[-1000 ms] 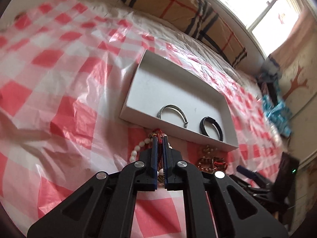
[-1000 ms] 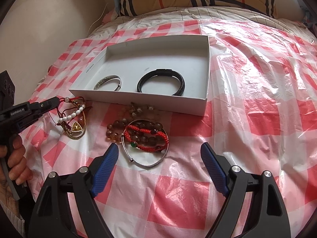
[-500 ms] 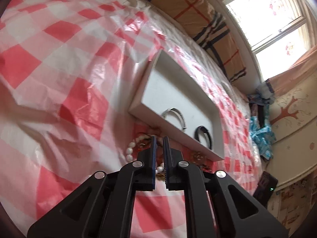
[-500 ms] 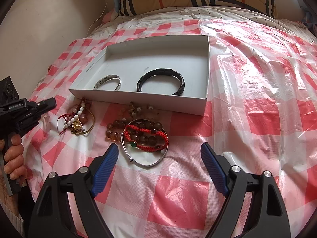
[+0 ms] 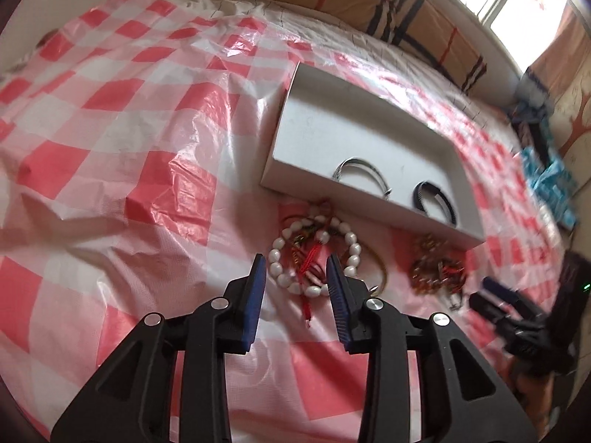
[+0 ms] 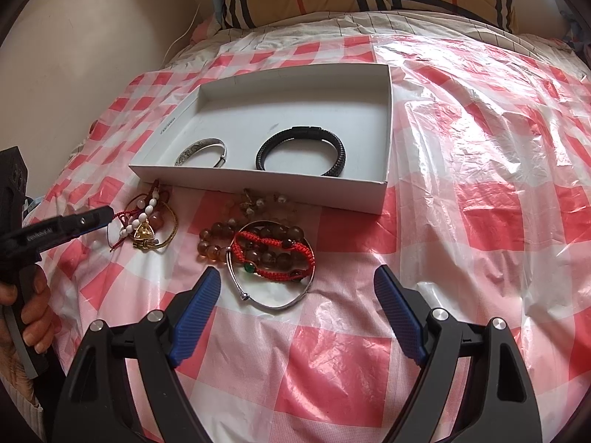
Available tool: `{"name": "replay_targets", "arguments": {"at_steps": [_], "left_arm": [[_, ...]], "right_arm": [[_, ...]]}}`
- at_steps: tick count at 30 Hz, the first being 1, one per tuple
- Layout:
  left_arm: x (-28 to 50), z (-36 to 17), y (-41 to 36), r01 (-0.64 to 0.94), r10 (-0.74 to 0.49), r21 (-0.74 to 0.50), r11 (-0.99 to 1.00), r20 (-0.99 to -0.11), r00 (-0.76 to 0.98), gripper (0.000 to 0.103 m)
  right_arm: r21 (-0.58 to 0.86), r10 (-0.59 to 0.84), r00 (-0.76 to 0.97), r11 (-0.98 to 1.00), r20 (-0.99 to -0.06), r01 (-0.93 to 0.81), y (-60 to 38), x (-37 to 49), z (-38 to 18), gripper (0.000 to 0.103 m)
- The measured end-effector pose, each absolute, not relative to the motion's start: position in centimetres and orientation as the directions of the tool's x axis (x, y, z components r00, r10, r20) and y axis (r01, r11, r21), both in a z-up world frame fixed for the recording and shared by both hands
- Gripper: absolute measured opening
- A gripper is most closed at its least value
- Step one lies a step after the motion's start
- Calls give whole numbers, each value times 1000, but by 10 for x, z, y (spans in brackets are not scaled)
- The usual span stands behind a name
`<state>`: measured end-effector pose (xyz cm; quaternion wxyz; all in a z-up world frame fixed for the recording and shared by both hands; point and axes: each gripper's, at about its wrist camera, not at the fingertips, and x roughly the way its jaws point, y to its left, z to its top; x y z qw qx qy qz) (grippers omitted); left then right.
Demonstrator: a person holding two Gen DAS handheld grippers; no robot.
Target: Organize jewelry
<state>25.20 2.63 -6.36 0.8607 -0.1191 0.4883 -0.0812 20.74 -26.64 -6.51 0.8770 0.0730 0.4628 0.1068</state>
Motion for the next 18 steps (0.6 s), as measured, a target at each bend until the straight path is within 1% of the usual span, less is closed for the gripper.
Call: {"name": "replay_targets", "arguments": {"at_steps": [2, 3, 4, 5, 7, 8, 9, 10, 13, 15, 16, 18], "left_arm": [[253, -70, 22, 31, -225, -241, 970, -846, 483, 5], [252, -69, 21, 38, -222, -234, 972, -842, 491, 3], [249, -61, 22, 55, -253, -264, 963, -816, 519, 3], [245, -48, 26, 84, -315, -326, 942, -765, 562, 3], [231, -21, 38, 187, -491, -499, 846, -594, 637, 2], [226, -12, 45, 233, -555, -560, 795, -515, 653, 2], [221, -5, 50, 274, -605, -607, 746, -448, 658, 2], [221, -3, 52, 289, -629, -632, 719, -415, 658, 2], [224, -8, 58, 273, -651, -679, 682, -393, 649, 2], [223, -9, 62, 292, -692, -722, 627, -343, 635, 2], [223, -7, 62, 300, -696, -724, 621, -333, 636, 2], [223, -9, 60, 294, -685, -712, 638, -349, 640, 2]], "right_arm": [[226, 254, 549, 967, -796, -120, -266, 207, -65, 82], [227, 255, 549, 967, -796, -119, -266, 207, -65, 82], [228, 255, 549, 967, -796, -118, -266, 207, -65, 82], [227, 253, 549, 967, -796, -117, -266, 207, -65, 82], [226, 251, 549, 967, -797, -115, -266, 208, -65, 82], [225, 251, 548, 968, -798, -115, -266, 207, -65, 82], [224, 250, 547, 968, -799, -115, -266, 208, -65, 82], [222, 249, 546, 968, -800, -115, -266, 208, -65, 82], [219, 245, 545, 969, -802, -114, -265, 208, -66, 82], [218, 242, 545, 970, -802, -111, -267, 209, -67, 82], [218, 242, 545, 970, -803, -108, -267, 209, -67, 82], [221, 243, 546, 969, -802, -107, -269, 209, -67, 82]]}}
